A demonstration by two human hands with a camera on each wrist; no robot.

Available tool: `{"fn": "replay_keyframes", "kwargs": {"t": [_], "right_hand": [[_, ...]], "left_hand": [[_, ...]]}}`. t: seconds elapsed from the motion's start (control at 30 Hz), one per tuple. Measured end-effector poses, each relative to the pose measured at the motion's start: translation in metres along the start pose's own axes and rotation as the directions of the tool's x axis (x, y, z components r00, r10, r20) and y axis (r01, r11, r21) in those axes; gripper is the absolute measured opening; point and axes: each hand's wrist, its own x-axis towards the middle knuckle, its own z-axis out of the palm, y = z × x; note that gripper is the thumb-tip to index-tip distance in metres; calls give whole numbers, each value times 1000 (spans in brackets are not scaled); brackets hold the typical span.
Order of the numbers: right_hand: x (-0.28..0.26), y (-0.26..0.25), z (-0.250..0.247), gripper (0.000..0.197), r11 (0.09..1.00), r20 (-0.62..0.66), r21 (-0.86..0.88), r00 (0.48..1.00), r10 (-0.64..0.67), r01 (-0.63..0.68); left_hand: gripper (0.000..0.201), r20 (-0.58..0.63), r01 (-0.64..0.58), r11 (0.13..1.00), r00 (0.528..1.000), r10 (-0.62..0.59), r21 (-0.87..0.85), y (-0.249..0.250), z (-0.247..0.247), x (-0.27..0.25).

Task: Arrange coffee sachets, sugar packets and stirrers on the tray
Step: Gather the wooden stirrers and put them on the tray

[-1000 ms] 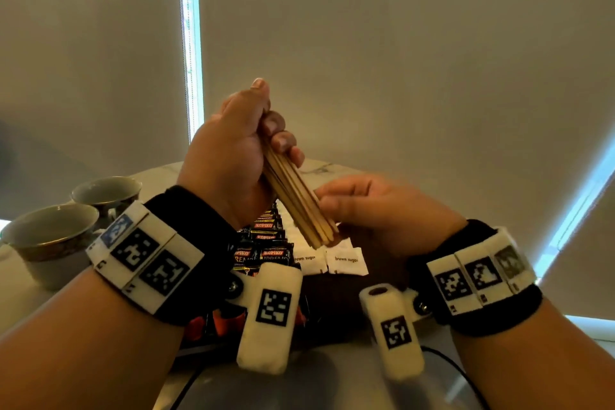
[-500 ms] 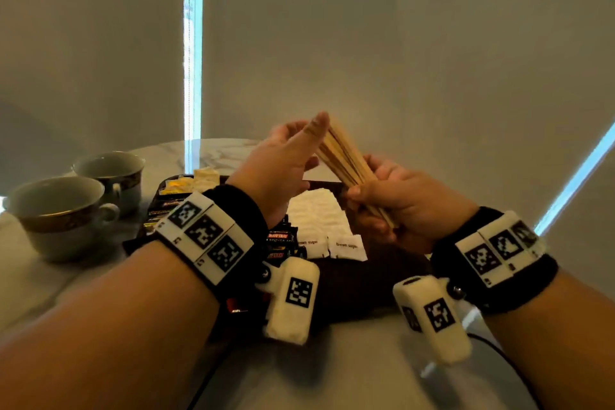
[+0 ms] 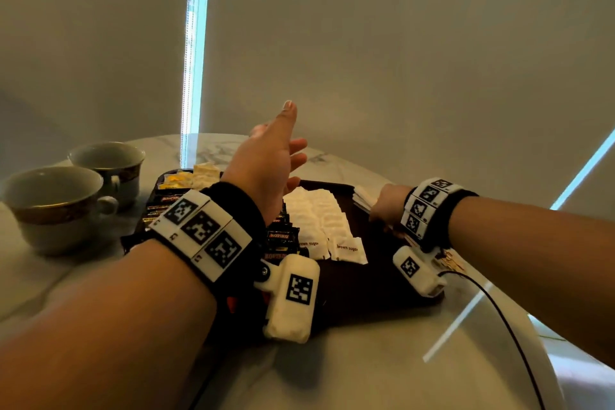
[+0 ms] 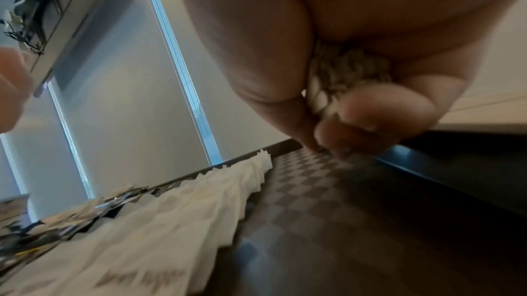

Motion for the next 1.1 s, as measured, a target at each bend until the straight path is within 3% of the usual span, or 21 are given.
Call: {"fn": "replay_keyframes", "kwargs": {"t": [0.1, 0.27, 0.53, 0.6, 0.73, 0.8, 0.87, 1.0, 1.1], "right_hand": [[5, -12, 2, 16, 1000, 4, 12, 1000, 0, 0], [15, -27, 11, 45, 959, -33, -267, 994, -104, 91], [23, -32, 9, 35, 912, -4, -395, 993, -121, 110], [17, -31, 5, 39, 938, -4, -327, 993, -121, 113], [1, -23, -8, 29, 995, -25, -71, 997, -73, 71], [-7, -15, -9, 23, 974, 128, 219, 991, 34, -62], [-23, -7, -5, 33, 896, 294, 404, 954, 66, -187], [-35, -2, 7, 44, 825, 401, 509, 916, 24, -245], [-34, -6, 13, 38, 840, 326, 510, 945, 7, -182]], "left_hand": [[58, -16, 2, 1000, 1000, -2, -9, -1, -1, 3], [56, -27, 7, 1000, 1000, -8, -29, -4, -3, 8], [54, -13, 12, 999, 1000, -12, -33, -4, -3, 7], [53, -7, 11, 1000, 1000, -11, -25, -3, -2, 6], [52, -6, 6, 999, 1000, -6, -37, -2, -3, 5], [51, 0, 9, 999, 1000, -9, -52, -2, -4, 4], [48, 11, 11, 999, 1000, -10, -52, -2, -3, 3], [43, 23, 14, 999, 1000, -13, -48, -1, -2, 1], [41, 26, 11, 999, 1000, -10, -52, 0, -2, -1]]}}
